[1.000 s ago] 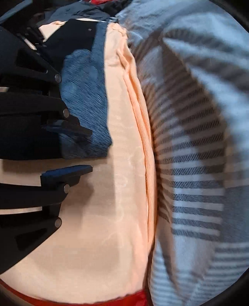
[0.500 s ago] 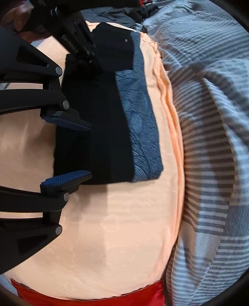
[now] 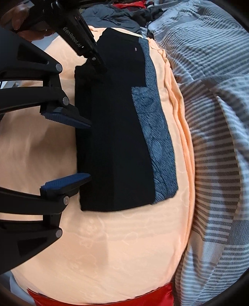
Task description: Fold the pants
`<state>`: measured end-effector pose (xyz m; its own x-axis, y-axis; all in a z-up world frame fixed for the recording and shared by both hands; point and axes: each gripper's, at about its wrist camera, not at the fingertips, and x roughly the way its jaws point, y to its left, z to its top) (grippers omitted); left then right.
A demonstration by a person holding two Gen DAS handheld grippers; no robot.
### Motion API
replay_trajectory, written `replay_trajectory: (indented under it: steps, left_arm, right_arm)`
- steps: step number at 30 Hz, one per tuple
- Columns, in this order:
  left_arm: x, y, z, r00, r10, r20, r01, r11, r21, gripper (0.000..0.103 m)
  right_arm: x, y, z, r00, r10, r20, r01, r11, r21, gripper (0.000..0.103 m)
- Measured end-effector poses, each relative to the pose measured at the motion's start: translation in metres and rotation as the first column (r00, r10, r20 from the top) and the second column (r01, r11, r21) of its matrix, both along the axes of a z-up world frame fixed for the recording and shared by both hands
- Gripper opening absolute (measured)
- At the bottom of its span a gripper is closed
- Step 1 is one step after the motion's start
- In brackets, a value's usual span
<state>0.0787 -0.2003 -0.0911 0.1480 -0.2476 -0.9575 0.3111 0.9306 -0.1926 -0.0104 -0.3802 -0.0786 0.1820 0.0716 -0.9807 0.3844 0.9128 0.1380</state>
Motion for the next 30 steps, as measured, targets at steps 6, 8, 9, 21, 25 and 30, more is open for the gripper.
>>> replay_trajectory:
  steps: [6,8,9,21,25,30]
  left_arm:
    - [0.000,0.020,-0.005,0.998,-0.031,-0.054,0.029,0.999,-0.033,0.015]
    - [0.000,0.028,-0.007,0.997,-0.029,-0.077,0.028,0.999,-0.022,0.015]
    - [0.001,0.034,-0.008,0.996,-0.023,-0.085,0.021,0.999,-0.029,0.015]
    - [0.015,0.084,-0.021,0.991,0.034,-0.131,-0.032,0.999,0.016,0.029]
    - [0.014,0.094,-0.012,0.996,0.061,-0.072,-0.061,0.998,0.003,0.090]
    - [0.015,0.097,-0.013,0.996,0.044,-0.076,-0.044,0.999,0.005,0.090]
  right_arm:
    - [-0.002,0.027,-0.009,0.999,0.021,-0.027,-0.021,1.000,0.010,0.058]
    - [-0.003,0.032,-0.016,0.999,0.010,-0.035,-0.008,0.999,0.039,0.061]
    - [-0.003,0.035,-0.019,0.999,0.004,-0.039,-0.002,0.999,0.054,0.061]
    - [0.003,0.063,-0.047,0.996,-0.077,-0.044,0.085,0.971,0.222,0.062]
    - [0.015,0.067,-0.055,0.990,-0.142,-0.008,0.138,0.944,0.301,0.065]
    - [0.027,0.065,-0.068,0.976,-0.217,-0.027,0.213,0.918,0.333,0.069]
